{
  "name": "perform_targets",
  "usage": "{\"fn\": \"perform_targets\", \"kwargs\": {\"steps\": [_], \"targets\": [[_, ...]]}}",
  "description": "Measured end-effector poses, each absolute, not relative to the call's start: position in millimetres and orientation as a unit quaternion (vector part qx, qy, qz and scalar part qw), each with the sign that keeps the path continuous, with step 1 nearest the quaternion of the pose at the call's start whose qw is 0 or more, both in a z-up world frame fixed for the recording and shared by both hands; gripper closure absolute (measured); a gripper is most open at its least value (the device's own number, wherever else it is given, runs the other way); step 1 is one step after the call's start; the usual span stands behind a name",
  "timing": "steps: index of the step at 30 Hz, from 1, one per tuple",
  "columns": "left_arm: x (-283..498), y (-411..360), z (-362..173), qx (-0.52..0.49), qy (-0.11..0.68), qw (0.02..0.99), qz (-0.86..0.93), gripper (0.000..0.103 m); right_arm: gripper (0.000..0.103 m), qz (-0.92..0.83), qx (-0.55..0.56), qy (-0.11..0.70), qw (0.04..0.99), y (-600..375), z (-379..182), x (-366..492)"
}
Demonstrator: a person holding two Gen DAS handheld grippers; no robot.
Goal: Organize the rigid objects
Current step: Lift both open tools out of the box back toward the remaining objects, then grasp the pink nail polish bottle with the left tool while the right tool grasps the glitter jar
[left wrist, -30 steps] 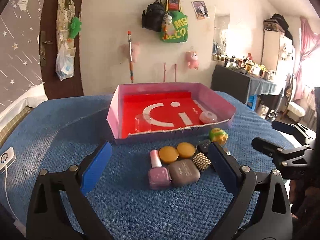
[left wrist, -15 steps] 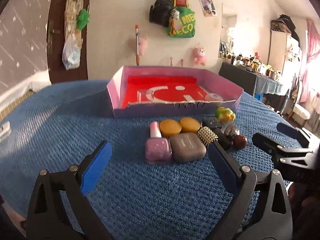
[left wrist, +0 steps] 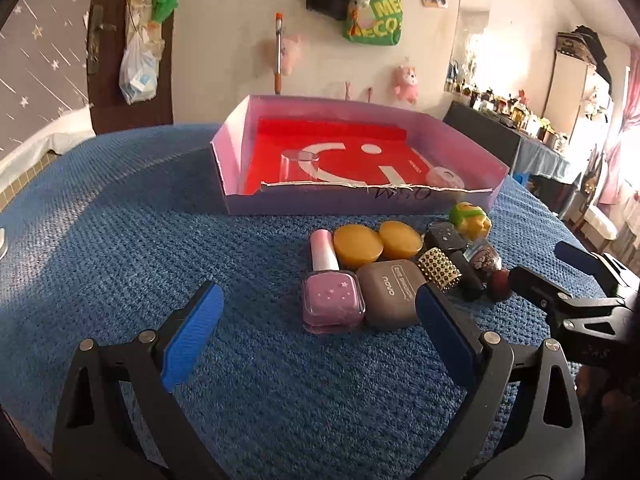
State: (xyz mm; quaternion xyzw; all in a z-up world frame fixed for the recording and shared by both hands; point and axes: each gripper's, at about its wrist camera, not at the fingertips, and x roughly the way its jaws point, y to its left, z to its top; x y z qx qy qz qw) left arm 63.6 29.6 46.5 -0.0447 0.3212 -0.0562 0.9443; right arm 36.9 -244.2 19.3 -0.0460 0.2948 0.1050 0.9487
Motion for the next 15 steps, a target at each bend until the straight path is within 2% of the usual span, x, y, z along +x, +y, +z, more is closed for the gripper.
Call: {"fn": "perform_targets", "kwargs": {"steps": [15], "targets": [[94,39,37,-0.011,0.401,0.915,-0.041,0.005,0.003,0.113,-0.059,0.380,0.916,-242,11,83]]}}
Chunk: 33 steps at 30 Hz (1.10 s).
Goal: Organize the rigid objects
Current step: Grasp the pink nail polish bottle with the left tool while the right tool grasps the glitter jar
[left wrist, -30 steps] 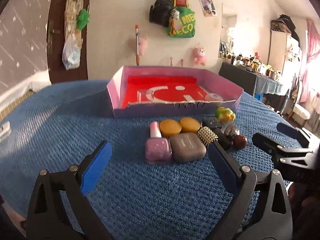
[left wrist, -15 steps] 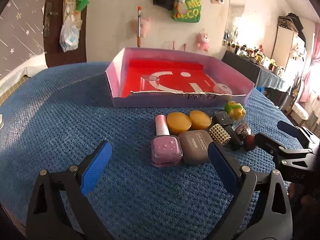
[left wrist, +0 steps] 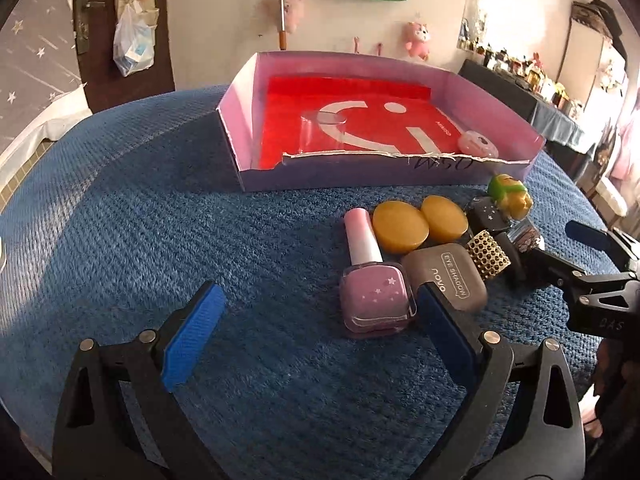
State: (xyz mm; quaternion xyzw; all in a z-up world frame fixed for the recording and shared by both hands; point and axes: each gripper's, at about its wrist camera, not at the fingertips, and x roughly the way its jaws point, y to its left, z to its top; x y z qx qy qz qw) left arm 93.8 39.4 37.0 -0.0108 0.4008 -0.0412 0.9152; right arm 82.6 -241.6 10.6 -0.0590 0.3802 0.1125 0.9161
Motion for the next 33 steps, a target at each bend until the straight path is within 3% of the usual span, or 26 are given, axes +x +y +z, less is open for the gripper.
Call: {"fn": "perform_targets", "kwargs": {"steps": [6,13,18,19,20,21,23,33], "targets": [[105,36,31,0.029,0.424,0.904,-0.037,0.005,0.006,0.126,-0.072,0.414,0.899,-234,3,96],[117,38,30,0.018,0.436,0.897,-0.066,0.019,0.015,0.145,-0.077,0.428,0.889,-231,0,100],[118,32,32,0.018,0.427,0.900,-0.083,0.040,0.034,0.170,-0.084,0.423,0.886,-226,2,101],[118,31,33,0.016,0.424,0.901,-0.088,0.049,0.037,0.174,-0.086,0.422,0.886,-225,3,100],[117,30,33,0.014,0.422,0.902,-0.094,0.052,0.044,0.180,-0.088,0.419,0.886,-223,3,100],[116,29,33,0.012,0.418,0.903,-0.098,0.064,0.054,0.186,-0.092,0.416,0.885,-221,3,98],[115,27,34,0.008,0.415,0.905,-0.099,0.066,0.070,0.205,-0.098,0.410,0.883,-215,4,93],[105,29,46,0.000,0.392,0.915,-0.097,0.067,0.070,0.218,-0.071,0.394,0.890,-224,14,80]]}}
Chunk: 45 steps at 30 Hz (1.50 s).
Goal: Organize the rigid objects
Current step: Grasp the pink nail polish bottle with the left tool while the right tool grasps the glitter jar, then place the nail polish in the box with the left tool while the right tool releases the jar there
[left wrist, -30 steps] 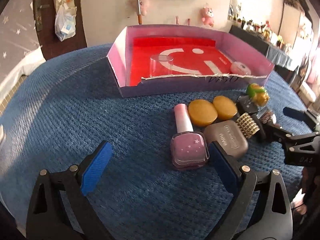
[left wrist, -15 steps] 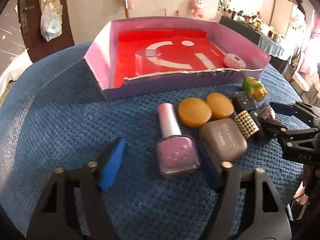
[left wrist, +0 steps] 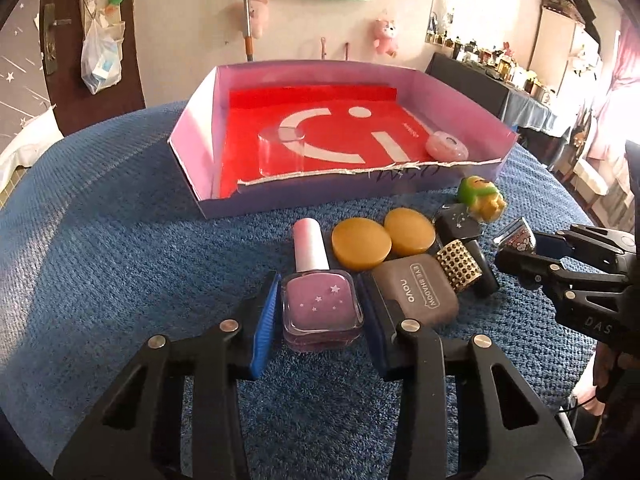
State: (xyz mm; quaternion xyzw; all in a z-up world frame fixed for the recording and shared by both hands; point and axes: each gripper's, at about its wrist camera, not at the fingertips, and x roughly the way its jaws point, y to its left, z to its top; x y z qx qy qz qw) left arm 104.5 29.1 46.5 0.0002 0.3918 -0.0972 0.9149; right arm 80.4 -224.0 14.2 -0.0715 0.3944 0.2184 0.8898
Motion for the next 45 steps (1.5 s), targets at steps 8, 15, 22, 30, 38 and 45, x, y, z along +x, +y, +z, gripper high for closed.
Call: {"fn": "perform_targets", "kwargs": {"steps": [8,15,22,30,38,45], "targets": [[104,31,48,0.000,0.389,0.916,-0.097,0.068,0.070,0.218,-0.069,0.395,0.889,-226,15,81],[102,30,60,0.001,0.373,0.922,-0.102,0.069,0.070,0.222,-0.063,0.391,0.891,-227,19,83],[101,22,84,0.003,0.348,0.929,-0.124,0.069,0.070,0.226,-0.062,0.382,0.894,-227,29,83],[129,10,104,0.000,0.337,0.929,-0.153,0.069,0.070,0.234,-0.058,0.372,0.896,-227,54,103],[183,-5,101,0.011,0.359,0.916,-0.178,0.069,0.070,0.258,-0.061,0.391,0.881,-217,69,164],[217,-14,85,0.030,0.387,0.902,-0.189,0.069,0.070,0.280,-0.071,0.429,0.856,-204,58,211]]}}
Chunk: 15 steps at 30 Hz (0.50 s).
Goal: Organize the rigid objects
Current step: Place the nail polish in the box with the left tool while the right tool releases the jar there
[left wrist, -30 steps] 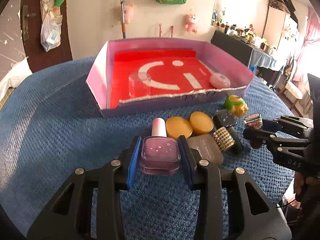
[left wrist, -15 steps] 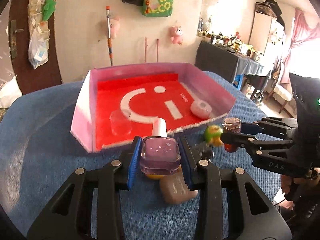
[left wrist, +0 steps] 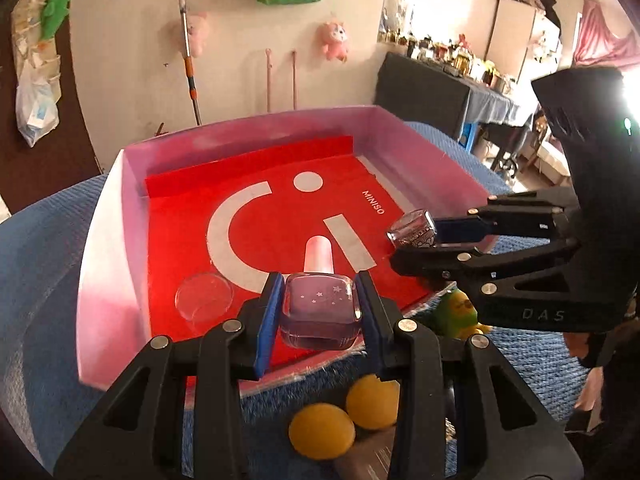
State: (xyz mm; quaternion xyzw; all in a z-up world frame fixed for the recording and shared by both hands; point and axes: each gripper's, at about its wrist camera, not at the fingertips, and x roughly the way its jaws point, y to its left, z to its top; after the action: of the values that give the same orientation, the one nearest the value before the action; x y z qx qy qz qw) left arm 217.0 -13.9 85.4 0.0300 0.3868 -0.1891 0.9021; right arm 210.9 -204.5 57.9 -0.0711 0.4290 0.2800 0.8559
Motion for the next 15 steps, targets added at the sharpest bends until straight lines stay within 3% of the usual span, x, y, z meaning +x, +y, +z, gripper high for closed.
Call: {"fn": "perform_targets", "kwargs": {"steps": [15], "targets": [[244,-19,59,0.037,0.423,0.883,-0.203,0.069,0.070,0.289,-0.103,0.481,0.821,-187,26,247]]}}
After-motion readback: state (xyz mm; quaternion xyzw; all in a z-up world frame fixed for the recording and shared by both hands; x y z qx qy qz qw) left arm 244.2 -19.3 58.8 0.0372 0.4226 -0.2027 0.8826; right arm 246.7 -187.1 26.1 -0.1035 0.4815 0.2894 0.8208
